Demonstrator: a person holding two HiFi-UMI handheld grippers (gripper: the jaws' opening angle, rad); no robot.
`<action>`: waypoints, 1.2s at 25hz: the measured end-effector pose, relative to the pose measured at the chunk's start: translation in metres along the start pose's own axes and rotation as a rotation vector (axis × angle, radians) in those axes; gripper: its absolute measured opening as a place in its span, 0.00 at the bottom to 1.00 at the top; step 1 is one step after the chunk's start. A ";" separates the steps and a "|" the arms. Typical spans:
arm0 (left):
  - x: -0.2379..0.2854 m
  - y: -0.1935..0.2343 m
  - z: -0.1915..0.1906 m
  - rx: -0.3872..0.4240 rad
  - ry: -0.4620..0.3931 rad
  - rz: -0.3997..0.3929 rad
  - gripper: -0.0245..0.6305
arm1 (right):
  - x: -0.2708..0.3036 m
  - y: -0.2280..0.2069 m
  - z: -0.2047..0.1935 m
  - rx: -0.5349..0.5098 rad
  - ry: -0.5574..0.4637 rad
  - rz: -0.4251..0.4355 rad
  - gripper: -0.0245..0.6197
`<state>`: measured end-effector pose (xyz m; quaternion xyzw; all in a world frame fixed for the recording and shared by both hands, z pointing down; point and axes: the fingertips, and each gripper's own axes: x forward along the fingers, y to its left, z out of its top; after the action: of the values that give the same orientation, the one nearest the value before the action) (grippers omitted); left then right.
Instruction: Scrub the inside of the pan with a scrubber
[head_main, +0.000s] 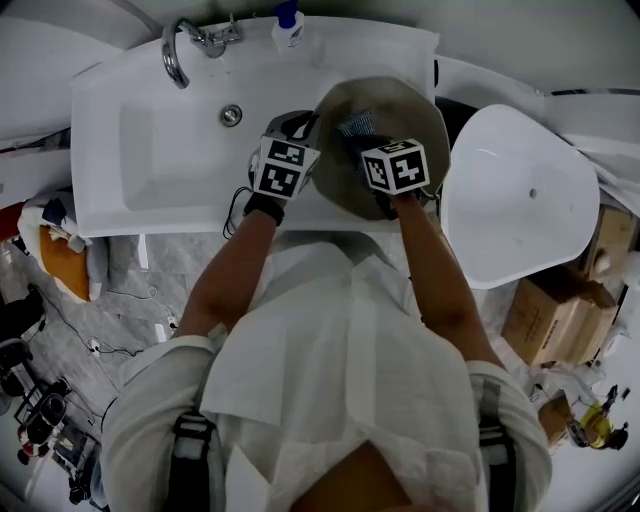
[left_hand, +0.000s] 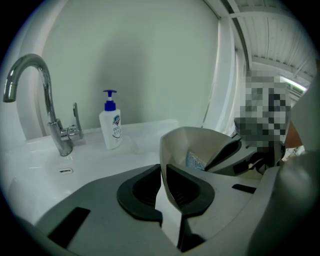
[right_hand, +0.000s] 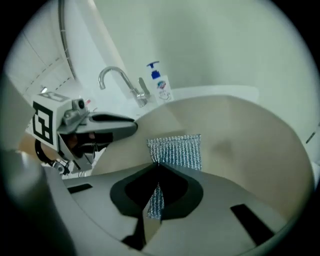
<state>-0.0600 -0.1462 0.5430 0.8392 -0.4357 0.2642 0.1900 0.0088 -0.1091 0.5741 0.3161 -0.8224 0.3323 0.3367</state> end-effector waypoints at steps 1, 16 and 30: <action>-0.001 0.000 0.000 0.000 0.002 -0.002 0.11 | -0.008 0.000 0.008 0.014 -0.046 -0.009 0.06; -0.003 -0.004 0.003 0.016 0.010 -0.021 0.11 | -0.011 0.000 0.122 -0.350 -0.144 -0.161 0.06; -0.002 -0.002 0.000 0.015 0.008 -0.027 0.11 | -0.040 -0.087 0.110 -0.245 -0.119 -0.379 0.06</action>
<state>-0.0594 -0.1442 0.5422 0.8454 -0.4216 0.2680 0.1891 0.0587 -0.2310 0.5121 0.4405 -0.8009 0.1417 0.3799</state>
